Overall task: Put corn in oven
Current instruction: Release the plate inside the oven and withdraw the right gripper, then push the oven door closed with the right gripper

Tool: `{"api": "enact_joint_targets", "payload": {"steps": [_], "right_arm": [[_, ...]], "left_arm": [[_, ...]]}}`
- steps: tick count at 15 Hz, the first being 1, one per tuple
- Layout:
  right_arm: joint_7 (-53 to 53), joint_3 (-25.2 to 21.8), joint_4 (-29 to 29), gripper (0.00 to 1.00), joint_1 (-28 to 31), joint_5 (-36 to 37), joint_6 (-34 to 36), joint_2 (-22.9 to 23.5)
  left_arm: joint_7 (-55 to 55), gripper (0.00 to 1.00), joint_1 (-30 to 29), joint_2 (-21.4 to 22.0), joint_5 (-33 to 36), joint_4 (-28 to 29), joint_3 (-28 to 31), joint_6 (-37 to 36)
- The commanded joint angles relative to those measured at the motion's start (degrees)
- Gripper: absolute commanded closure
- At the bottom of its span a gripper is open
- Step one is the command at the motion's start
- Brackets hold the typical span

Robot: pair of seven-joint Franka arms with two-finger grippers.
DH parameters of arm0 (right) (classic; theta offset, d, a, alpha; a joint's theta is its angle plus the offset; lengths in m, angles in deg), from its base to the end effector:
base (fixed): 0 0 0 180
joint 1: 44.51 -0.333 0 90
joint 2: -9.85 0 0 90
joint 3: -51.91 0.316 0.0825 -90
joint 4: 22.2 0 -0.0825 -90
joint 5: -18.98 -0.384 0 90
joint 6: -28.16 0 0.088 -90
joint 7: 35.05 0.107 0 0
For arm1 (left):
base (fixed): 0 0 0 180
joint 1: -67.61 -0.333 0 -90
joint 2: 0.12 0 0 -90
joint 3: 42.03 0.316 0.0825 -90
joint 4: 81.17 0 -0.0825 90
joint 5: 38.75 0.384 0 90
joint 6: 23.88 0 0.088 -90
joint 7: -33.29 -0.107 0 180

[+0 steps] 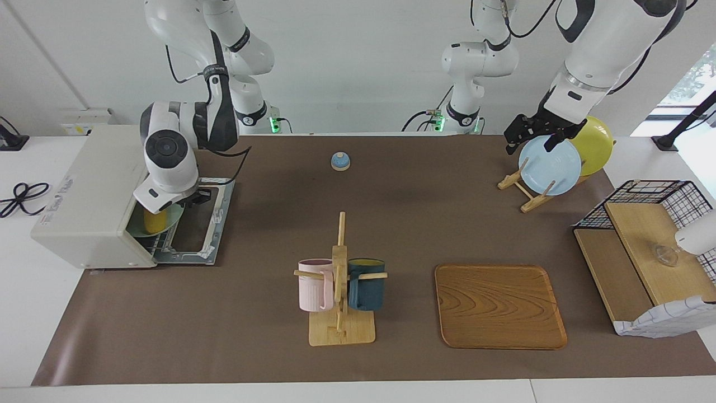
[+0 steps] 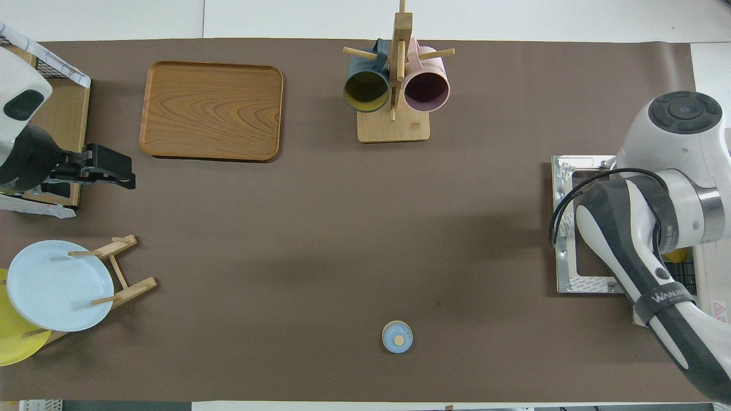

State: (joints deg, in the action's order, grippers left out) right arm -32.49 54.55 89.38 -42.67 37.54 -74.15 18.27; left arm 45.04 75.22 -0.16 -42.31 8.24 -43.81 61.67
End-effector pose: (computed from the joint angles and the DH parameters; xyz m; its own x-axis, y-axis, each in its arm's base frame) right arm 0.5556 -0.0202 0.3880 0.9529 0.0403 -0.3005 0.1294 -0.9503 0.2830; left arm 0.5380 -0.0961 0.6226 0.9962 0.0365 -0.0791 0.0403 -0.9981 0.0470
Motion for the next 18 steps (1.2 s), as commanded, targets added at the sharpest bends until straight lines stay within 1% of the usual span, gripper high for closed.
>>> {"api": "enact_joint_targets", "payload": {"steps": [1,2,3,4,6,8,9,10,12,16,18], "right_arm": [[-1.51,1.83,-2.68,0.84,0.70,-3.34,1.43,0.45],[-0.99,1.92,-2.24,0.93,0.70,-5.27,-0.58,0.54],[-0.81,2.01,-1.54,1.00,0.44,-6.51,-3.21,0.54],[-0.80,2.10,0.20,1.00,-0.78,-6.52,-6.37,0.46],[-0.54,2.01,3.46,1.00,-1.32,-6.52,-11.74,0.37],[3.74,2.19,6.27,1.00,-1.67,-6.52,-16.05,1.15],[5.77,2.10,7.33,1.00,-3.32,-6.52,-18.07,1.85],[7.18,2.10,7.60,1.00,-4.21,-6.61,-19.23,2.82],[8.33,2.10,7.52,1.00,-4.22,-6.52,-19.76,3.88],[8.34,2.10,8.04,1.00,-3.78,-6.52,-19.68,3.88],[8.34,2.01,9.79,1.00,-3.34,-6.52,-20.90,3.88]], "left_arm": [[-0.06,0.00,-1.01,1.18,0.66,0.94,-0.68,-0.47],[-0.06,0.00,-1.01,1.18,0.66,0.94,-0.68,-0.47],[-0.06,0.00,-1.01,1.18,0.66,0.94,-0.68,-0.47],[-0.06,0.00,-0.92,1.18,0.66,0.94,-0.68,-0.47],[-0.06,0.00,-1.01,1.18,0.66,0.94,-0.68,-0.47],[-0.06,0.00,-1.01,1.18,0.66,0.94,-0.68,-0.47],[-0.06,0.00,-0.92,1.18,0.66,0.94,-0.68,-0.47],[-0.06,0.00,-1.01,1.18,0.66,0.94,-0.68,-0.47],[-0.06,0.00,-0.92,1.18,0.66,0.94,-0.68,-0.47],[-0.06,0.00,-1.01,1.18,0.66,0.94,-0.68,-0.47],[-0.06,0.00,-1.10,1.27,0.66,0.94,-0.68,-0.47]]}}
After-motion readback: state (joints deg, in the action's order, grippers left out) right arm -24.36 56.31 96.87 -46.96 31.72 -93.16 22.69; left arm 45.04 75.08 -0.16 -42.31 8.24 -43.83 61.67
